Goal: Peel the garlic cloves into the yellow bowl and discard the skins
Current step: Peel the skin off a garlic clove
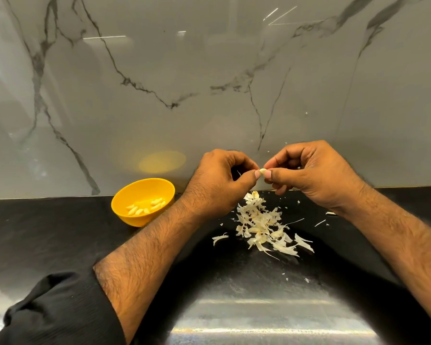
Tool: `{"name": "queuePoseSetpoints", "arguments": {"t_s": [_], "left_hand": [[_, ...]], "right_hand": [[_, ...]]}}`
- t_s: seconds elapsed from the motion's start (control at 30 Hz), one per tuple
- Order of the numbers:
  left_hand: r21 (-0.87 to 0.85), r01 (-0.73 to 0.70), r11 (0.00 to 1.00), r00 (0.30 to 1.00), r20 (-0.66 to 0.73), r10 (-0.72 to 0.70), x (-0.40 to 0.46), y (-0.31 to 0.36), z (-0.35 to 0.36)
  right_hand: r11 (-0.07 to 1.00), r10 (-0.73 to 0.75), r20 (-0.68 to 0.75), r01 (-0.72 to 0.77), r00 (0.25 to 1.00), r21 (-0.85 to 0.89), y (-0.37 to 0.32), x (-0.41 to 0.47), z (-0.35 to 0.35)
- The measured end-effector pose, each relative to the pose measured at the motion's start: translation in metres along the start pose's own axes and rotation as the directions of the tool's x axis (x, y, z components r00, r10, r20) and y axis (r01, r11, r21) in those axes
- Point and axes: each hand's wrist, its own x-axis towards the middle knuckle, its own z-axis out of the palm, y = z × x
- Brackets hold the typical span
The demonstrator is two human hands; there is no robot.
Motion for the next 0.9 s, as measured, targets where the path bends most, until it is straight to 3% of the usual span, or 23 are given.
{"name": "queuePoseSetpoints", "arguments": {"t_s": [0.23,0.43,0.53,0.7,0.9], "left_hand": [[-0.096,0.101,0.99,0.995,-0.009,-0.102,-0.0003,0.0023,0.006],[-0.202,0.137,0.97,0.99,0.003,-0.139,-0.0009,0.0035,0.0059],[-0.255,0.141,0.957,0.99,0.009,-0.143,-0.0024,0.0041,0.0044],[-0.169,0.101,0.98,0.995,-0.005,-0.103,-0.002,0.0036,0.0045],[-0.108,0.069,0.992,0.997,0.044,-0.064,-0.002,0.0037,0.0022]], "right_hand": [[0.991,-0.06,-0.013,0.058,0.998,-0.117,-0.0021,-0.0018,0.0032],[1.0,-0.006,-0.007,0.007,1.0,0.025,-0.0029,-0.0011,0.0041],[1.0,0.001,-0.012,-0.001,1.0,0.013,-0.0027,-0.0009,0.0046],[0.998,-0.015,-0.015,0.014,1.0,-0.053,-0.0019,-0.0004,0.0057],[1.0,0.008,-0.004,-0.008,1.0,0.002,-0.0018,-0.0016,0.0033]]}}
